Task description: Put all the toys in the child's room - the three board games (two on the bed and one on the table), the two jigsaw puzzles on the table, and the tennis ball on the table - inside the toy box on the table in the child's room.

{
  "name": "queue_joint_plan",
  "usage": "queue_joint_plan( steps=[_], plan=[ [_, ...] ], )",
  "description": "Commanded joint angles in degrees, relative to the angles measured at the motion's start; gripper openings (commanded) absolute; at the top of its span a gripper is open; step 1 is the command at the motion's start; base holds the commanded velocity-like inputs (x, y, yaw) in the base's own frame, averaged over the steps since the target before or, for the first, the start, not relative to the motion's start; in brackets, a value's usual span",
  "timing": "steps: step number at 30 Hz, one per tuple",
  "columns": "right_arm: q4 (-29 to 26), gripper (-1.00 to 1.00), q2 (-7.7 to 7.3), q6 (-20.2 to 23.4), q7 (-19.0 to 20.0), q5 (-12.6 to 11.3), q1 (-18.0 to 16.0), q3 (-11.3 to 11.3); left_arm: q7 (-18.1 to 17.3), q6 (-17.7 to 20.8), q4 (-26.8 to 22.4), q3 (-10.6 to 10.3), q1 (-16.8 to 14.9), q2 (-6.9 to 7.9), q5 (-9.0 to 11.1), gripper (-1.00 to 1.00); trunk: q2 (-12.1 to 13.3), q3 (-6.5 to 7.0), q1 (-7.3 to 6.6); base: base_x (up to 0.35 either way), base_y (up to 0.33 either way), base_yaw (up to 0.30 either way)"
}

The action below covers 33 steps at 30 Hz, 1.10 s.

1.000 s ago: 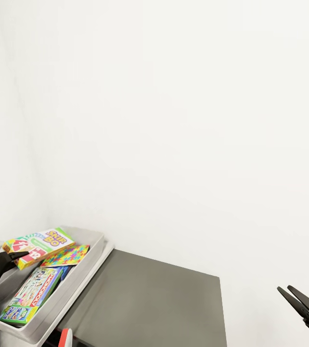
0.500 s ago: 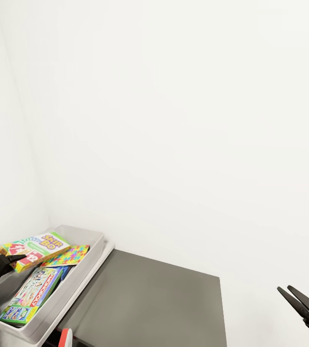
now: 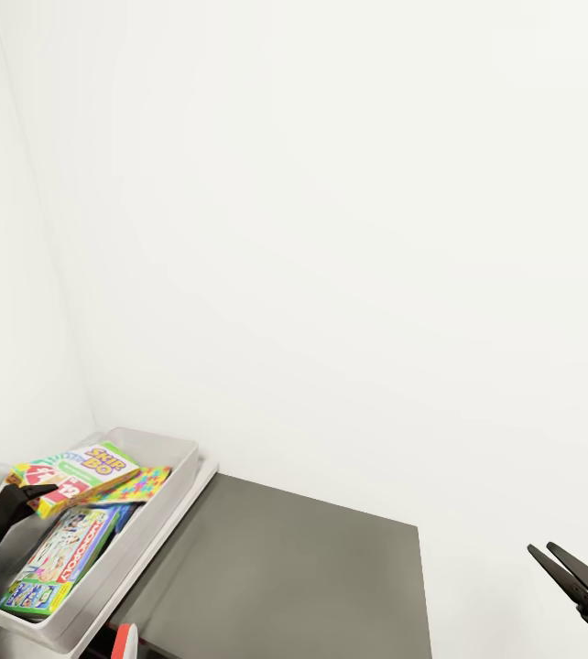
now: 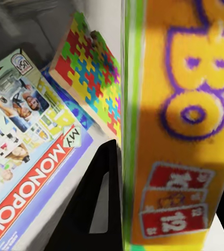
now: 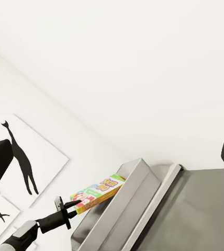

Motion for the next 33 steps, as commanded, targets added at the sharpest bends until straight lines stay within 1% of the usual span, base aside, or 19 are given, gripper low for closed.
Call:
queue_joint_plan(
  steps=[1, 7, 8, 17, 20, 24, 25, 27, 31, 33],
  plan=[
    [0.0, 1.0, -0.02, 0.4, -0.1, -0.3, 0.0, 0.0, -0.4, -0.1, 0.1, 0.1, 0.0, -0.04, -2.7, -1.0, -0.1, -0.08, 0.01, 0.0, 0.0, 0.0],
    [0.0, 1.0, -0.03, 0.4, 0.0, -0.3, 0.0, 0.0, -0.3, -0.1, 0.1, 0.1, 0.0, -0.11, -2.7, -1.0, -0.1, -0.08, 0.01, 0.0, 0.0, 0.0],
    [0.0, 1.0, -0.03, 0.4, 0.0, -0.3, 0.0, 0.0, -0.2, -0.1, 0.1, 0.1, 0.0, -0.14, -2.7, 1.0, -0.1, -0.08, 0.01, 0.0, 0.0, 0.0],
    [0.0, 1.0, -0.1, 0.4, 0.0, -0.4, 0.0, 0.0, -0.2, 0.0, 0.1, 0.2, 0.0, -0.15, -2.7, 1.0, -0.1, -0.08, 0.01, 0.0, 0.0, 0.0],
    [0.0, 1.0, -0.11, 0.4, 0.0, -0.4, 0.0, 0.0, -0.2, 0.0, 0.1, 0.6, 0.0, -0.13, -2.7, 1.0, -0.1, -0.08, 0.01, 0.0, 0.0, 0.0],
    [0.0, 1.0, -0.11, 0.4, 0.0, -0.4, 0.0, 0.0, -0.2, 0.2, 0.1, 2.0, 0.0, -0.12, -2.7, 1.0, -0.1, -0.08, 0.01, 0.0, 0.0, 0.0],
    [0.0, 1.0, -0.11, 0.4, 0.0, -0.4, 0.0, 0.0, -0.3, 0.3, 0.1, 2.8, 0.0, -0.04, -2.7, 1.0, -0.1, -0.08, 0.01, 0.0, 0.0, 0.0],
    [0.0, 1.0, -0.11, 0.4, 0.0, -0.4, 0.0, 0.0, -0.3, 0.4, 0.0, 3.6, 0.0, 0.01, -2.7, 1.0, -0.1, -0.08, 0.01, 0.0, 0.0, 0.0],
    [0.0, 1.0, -0.11, 0.4, 0.0, -0.3, 0.0, 0.0, -0.5, 0.5, 0.0, 6.2, 0.0, 0.23, -2.7, 1.0, -0.1, -0.08, 0.01, 0.0, 0.0, 0.0],
    [0.0, 1.0, -0.11, 0.4, 0.0, -0.3, 0.0, 0.0, -0.6, 0.5, 0.0, 6.8, 0.0, 0.35, -2.7, 1.0, -0.1, -0.08, 0.01, 0.0, 0.0, 0.0]
  ],
)
